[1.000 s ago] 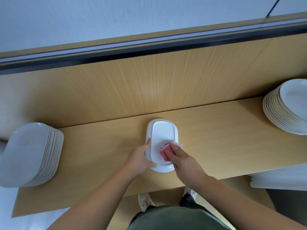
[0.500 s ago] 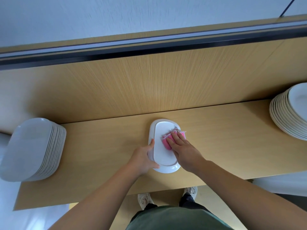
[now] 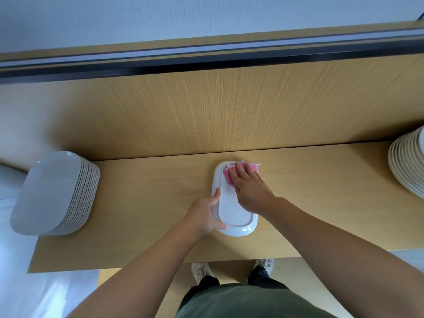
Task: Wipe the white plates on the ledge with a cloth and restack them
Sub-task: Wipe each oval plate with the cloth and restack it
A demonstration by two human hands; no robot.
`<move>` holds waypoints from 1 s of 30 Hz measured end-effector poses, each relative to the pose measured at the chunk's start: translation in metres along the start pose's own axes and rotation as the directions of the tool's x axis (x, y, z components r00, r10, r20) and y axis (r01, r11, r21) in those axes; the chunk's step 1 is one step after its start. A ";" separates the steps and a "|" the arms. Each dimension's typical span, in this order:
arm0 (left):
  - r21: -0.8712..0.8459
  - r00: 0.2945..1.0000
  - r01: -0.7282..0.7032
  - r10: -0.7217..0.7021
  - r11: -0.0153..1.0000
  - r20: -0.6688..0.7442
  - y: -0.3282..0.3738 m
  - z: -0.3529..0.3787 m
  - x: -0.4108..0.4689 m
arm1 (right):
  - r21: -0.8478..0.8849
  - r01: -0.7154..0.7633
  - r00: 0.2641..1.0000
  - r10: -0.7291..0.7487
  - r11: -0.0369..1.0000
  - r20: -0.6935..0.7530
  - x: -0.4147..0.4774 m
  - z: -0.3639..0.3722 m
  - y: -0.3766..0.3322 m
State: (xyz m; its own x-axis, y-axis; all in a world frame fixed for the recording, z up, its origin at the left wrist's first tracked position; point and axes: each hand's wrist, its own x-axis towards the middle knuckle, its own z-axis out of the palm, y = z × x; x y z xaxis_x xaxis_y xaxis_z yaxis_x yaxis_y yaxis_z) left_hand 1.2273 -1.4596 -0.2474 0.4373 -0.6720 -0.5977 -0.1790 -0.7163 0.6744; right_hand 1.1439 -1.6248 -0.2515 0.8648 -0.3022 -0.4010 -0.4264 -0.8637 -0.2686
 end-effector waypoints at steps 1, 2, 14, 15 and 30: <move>0.003 1.000 -0.004 0.004 1.000 -0.002 0.000 0.000 0.000 | -0.010 0.010 1.000 -0.010 1.000 0.006 -0.001 0.000 0.000; 0.005 1.000 -0.009 0.009 1.000 -0.005 0.001 0.000 -0.001 | -0.021 0.024 1.000 -0.024 0.999 0.012 -0.002 0.001 0.000; -0.040 0.999 -0.012 0.010 0.999 -0.041 0.001 0.003 -0.002 | -0.006 0.277 0.960 -0.276 0.961 0.039 -0.043 0.036 0.006; -0.044 0.999 -0.009 0.007 0.999 -0.039 0.001 0.003 -0.002 | -0.009 0.280 0.959 -0.280 0.960 0.046 -0.046 0.037 0.006; 0.011 0.999 -0.043 0.043 0.999 -0.027 0.004 -0.001 -0.004 | 0.055 0.377 0.926 -0.373 0.925 -0.063 -0.074 0.048 0.019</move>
State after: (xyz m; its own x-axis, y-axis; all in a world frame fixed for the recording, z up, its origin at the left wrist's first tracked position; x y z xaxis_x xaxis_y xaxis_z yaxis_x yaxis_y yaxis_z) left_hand 1.2263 -1.4595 -0.2421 0.4527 -0.6970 -0.5561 -0.2072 -0.6889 0.6946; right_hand 1.0588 -1.5989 -0.2688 0.9764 0.0171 -0.2153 -0.0832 -0.8902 -0.4480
